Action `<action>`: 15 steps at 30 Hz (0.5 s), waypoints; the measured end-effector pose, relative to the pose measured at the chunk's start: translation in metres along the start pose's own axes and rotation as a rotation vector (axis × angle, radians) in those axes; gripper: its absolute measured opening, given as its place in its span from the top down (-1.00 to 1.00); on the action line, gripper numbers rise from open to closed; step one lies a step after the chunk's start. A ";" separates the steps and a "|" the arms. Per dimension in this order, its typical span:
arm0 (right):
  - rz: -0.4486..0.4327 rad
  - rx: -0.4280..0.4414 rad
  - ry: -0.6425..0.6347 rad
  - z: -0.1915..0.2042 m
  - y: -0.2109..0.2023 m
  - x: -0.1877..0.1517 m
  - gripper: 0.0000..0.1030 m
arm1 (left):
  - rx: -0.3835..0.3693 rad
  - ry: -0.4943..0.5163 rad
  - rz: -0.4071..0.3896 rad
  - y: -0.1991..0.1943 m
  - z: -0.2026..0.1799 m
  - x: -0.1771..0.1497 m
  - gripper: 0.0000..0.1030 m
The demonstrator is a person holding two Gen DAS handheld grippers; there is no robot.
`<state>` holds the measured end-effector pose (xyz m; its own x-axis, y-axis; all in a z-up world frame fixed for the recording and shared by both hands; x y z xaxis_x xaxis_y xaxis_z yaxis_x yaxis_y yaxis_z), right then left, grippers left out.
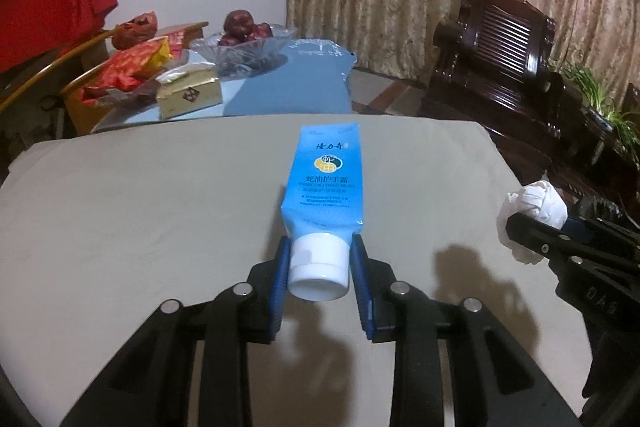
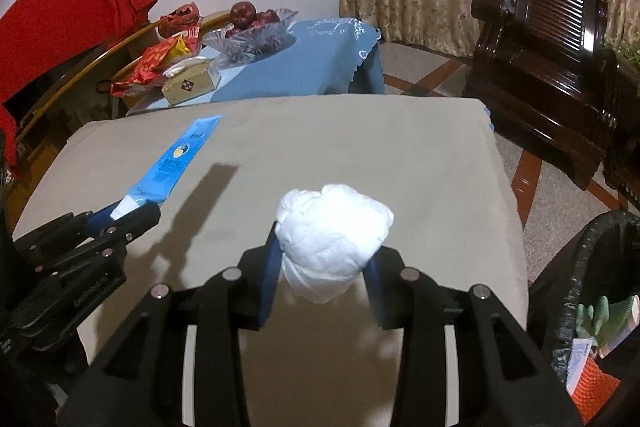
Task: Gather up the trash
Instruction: 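Carry the blue tube and tissue over the black bin and open both tools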
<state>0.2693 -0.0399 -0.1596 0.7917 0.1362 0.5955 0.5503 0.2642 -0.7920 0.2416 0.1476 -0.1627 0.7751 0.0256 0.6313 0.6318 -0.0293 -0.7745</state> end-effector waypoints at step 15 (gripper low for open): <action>-0.099 0.017 -0.021 0.008 -0.096 -0.015 0.30 | -0.017 -0.012 -0.062 -0.077 -0.012 -0.010 0.42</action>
Point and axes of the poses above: each gripper's, at about its wrist camera, not at the fingertips, and y roughly the way its jaws point, z to its left, x to its top, the point moved 2 cm from there along y, roughly the way its jaws point, and after that the axes turned 6 degrees about z, right-handed, at the moved point
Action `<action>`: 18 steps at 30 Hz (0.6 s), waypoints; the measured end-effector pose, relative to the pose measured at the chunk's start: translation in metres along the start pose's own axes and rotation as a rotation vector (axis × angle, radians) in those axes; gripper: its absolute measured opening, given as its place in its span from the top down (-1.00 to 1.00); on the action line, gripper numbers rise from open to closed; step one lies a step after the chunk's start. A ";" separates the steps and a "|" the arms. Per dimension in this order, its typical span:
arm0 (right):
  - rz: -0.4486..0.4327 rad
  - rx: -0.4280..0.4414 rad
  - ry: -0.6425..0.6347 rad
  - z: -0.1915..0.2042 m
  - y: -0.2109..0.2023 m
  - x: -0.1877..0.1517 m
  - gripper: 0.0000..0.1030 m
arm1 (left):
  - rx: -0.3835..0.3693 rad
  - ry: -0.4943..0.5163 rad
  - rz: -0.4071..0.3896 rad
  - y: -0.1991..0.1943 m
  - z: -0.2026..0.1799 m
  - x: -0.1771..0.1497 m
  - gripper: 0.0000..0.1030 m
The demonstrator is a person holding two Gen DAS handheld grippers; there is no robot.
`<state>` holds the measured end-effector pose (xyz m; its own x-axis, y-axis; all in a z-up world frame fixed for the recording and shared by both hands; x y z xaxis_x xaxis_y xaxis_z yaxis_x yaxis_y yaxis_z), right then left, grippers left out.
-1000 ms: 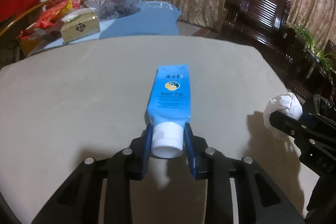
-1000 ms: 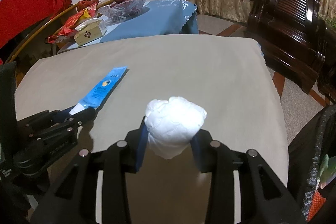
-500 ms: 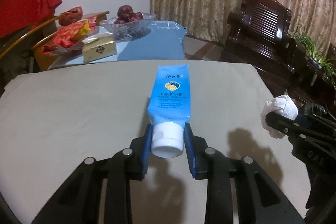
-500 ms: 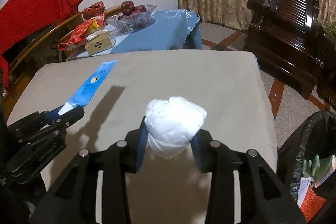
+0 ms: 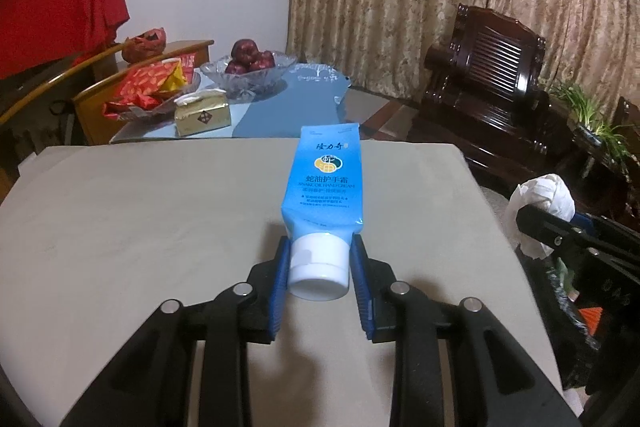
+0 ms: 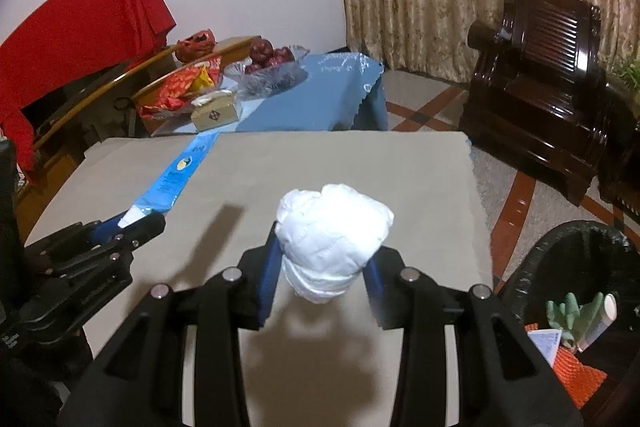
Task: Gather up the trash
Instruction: 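Carry the blue tube and tissue over the black bin and open both tools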
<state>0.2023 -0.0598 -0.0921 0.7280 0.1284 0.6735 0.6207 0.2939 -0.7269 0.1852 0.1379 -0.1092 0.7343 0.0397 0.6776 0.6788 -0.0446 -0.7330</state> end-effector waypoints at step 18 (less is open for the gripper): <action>-0.094 -0.079 0.052 -0.040 -0.104 -0.030 0.30 | -0.072 0.081 -0.059 -0.067 -0.071 -0.013 0.42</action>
Point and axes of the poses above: each gripper's, at about its wrist camera, not at the fingertips, and y roughly the way its jaws point, z to its left, x to its top, the point moved 2 cm from there along y, roughly the way its jaws point, and after that the axes turned 6 degrees about z, right-handed, at the moved point
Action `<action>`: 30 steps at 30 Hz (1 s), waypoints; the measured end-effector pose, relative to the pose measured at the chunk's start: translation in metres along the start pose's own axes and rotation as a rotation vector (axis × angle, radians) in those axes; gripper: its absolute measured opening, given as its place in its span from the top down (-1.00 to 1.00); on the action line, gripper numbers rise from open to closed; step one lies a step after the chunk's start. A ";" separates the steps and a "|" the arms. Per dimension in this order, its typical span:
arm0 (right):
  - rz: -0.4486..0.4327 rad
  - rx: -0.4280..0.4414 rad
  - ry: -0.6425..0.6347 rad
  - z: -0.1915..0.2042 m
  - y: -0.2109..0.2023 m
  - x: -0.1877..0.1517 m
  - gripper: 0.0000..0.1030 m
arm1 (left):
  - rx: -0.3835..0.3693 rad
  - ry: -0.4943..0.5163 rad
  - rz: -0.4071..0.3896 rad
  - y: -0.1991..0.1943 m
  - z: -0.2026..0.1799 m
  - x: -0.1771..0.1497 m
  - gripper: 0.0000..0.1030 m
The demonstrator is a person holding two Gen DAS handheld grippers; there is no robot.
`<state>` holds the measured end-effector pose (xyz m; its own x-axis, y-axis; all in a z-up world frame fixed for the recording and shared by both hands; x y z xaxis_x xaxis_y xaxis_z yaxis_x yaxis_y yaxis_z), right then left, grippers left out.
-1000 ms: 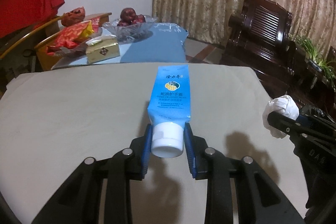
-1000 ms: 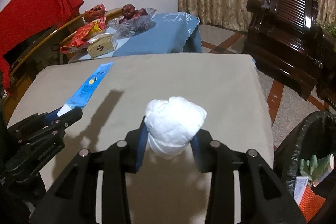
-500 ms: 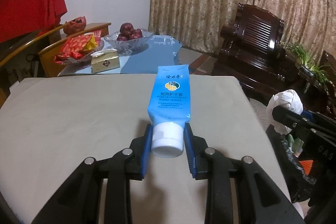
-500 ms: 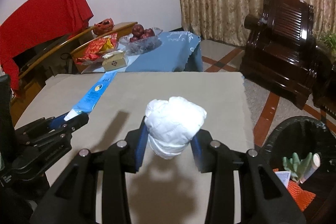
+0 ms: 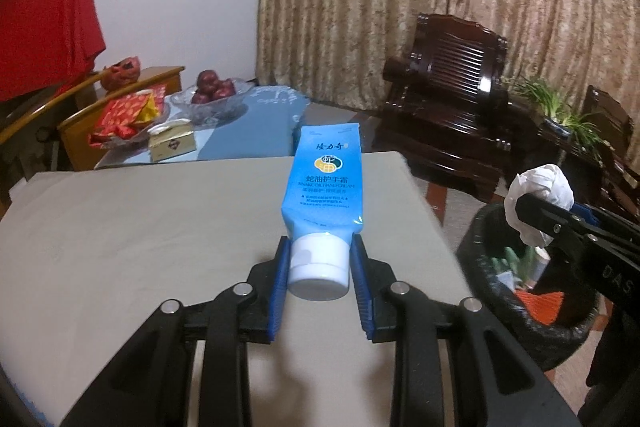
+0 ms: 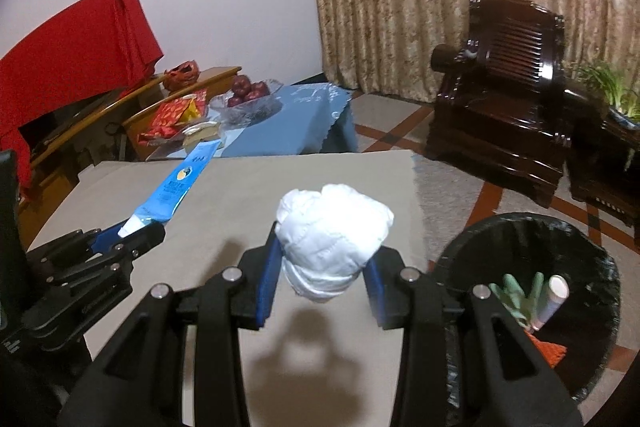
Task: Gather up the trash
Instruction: 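Carry the blue tube and tissue over the black bin and open both tools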
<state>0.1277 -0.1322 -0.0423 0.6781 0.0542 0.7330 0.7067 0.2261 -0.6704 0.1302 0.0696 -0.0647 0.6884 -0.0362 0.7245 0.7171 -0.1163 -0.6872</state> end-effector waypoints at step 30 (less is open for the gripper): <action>-0.025 -0.306 0.197 -0.184 -0.065 -0.054 0.30 | -0.243 0.244 -0.002 0.029 -0.193 0.005 0.43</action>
Point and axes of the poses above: each gripper's, at about its wrist camera, not at the fingertips, and y roughly the way its jaws point, z to its left, x to its top, the point moved 2 cm from there along y, roughly the way its jaws point, and after that the axes turned 6 degrees about z, right-handed, at the moved point
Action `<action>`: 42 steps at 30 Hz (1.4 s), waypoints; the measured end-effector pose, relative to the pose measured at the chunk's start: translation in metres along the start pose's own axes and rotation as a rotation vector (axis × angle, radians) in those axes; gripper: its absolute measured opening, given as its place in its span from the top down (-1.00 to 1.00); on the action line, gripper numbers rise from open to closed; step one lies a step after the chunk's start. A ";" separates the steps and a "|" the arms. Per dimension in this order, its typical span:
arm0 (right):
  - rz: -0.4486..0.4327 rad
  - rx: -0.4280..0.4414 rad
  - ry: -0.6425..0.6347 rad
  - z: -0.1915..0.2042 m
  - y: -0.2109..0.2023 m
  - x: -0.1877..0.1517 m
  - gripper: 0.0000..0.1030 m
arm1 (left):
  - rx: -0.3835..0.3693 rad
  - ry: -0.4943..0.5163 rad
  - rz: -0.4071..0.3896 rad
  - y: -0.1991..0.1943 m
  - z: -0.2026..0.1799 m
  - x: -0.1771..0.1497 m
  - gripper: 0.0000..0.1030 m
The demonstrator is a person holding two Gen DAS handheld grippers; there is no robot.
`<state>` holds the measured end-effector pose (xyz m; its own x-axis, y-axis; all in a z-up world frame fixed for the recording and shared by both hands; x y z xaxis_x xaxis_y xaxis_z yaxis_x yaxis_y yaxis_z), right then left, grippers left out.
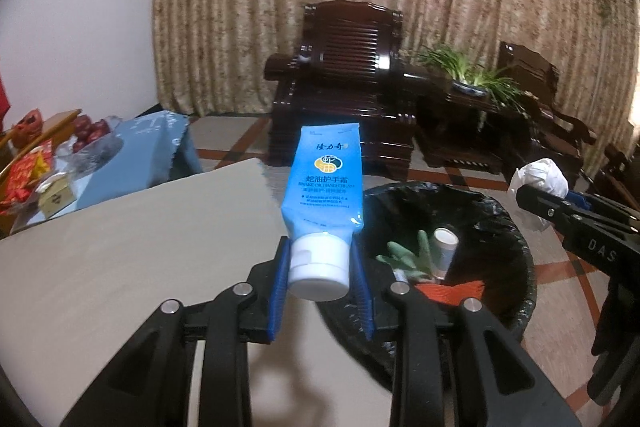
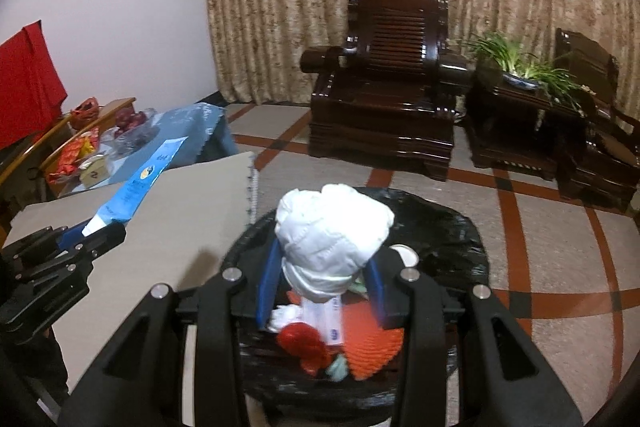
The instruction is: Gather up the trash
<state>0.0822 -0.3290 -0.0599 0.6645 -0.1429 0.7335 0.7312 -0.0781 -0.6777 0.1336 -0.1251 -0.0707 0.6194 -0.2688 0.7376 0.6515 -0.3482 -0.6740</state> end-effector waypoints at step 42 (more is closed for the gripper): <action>0.063 -0.067 0.069 -0.057 0.052 -0.011 -0.89 | -0.102 0.003 0.012 0.051 -0.015 0.018 -0.88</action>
<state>0.1042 -0.3873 -0.1068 0.6952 -0.2172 0.6852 0.6745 -0.1327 -0.7263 0.1715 -0.1612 -0.0909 0.6256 -0.2759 0.7297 0.5959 -0.4346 -0.6753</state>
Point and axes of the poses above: each gripper's, at about its wrist camera, not at the fingertips, and y roughly the way its jaws point, z to its left, x to its top, the point moved 2 cm from there along y, roughly the way its jaws point, and after that the axes turned 6 degrees about z, right-handed, at the moved point
